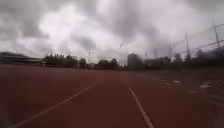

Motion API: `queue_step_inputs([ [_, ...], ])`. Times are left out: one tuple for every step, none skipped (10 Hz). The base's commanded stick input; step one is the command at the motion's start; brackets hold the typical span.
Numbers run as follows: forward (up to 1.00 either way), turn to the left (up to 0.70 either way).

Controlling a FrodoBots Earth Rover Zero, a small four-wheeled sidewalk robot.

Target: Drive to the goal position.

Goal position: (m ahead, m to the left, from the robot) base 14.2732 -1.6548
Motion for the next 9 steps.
queue_step_inputs([
  [1.00, -0.05],
  [1.00, -0.13],
  [1.00, -0.21],
  [1.00, -0.28],
  [1.00, -0.25],
  [1.00, -0.12],
  [1.00, 0.00],
  [1.00, 0.00],
  [1.00, 0.00],
])
